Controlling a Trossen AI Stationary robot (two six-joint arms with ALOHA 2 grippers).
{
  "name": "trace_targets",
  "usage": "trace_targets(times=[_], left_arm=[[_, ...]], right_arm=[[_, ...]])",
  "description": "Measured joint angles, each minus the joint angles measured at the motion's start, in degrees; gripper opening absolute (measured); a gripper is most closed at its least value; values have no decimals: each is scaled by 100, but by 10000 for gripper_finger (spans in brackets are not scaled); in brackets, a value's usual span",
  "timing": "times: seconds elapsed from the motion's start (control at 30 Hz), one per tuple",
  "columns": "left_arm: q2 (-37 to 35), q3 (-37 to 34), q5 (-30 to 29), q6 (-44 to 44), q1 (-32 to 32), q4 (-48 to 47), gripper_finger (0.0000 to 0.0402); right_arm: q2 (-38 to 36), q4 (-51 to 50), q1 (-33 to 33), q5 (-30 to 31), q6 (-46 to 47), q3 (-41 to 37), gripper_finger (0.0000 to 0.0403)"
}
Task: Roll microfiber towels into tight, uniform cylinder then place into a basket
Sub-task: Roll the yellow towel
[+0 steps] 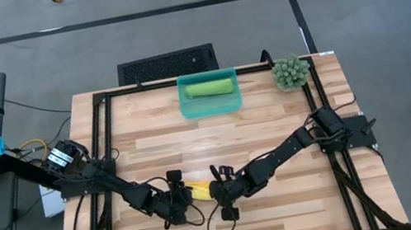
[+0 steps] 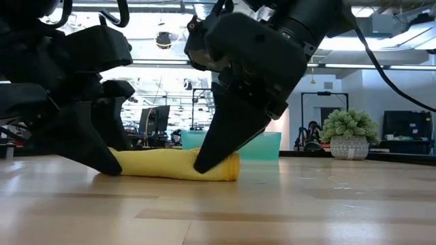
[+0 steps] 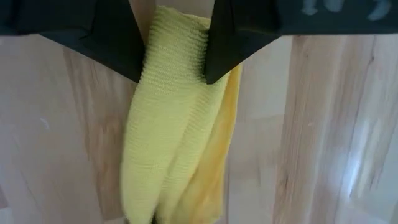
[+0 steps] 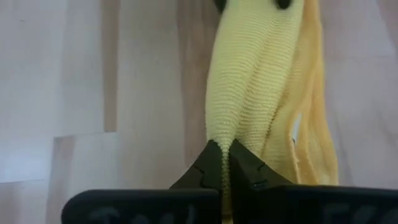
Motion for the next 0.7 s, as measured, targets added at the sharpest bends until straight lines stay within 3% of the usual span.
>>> trace_targets(times=[0.33, 0.7], left_arm=[[-39, 29, 447, -848, 17, 15, 16], [-581, 238, 3031, -3015, 459, -326, 36]], right_arm=[[13, 376, 7, -646, 148, -4, 23], [13, 699, 41, -1232, 699, -2, 27]])
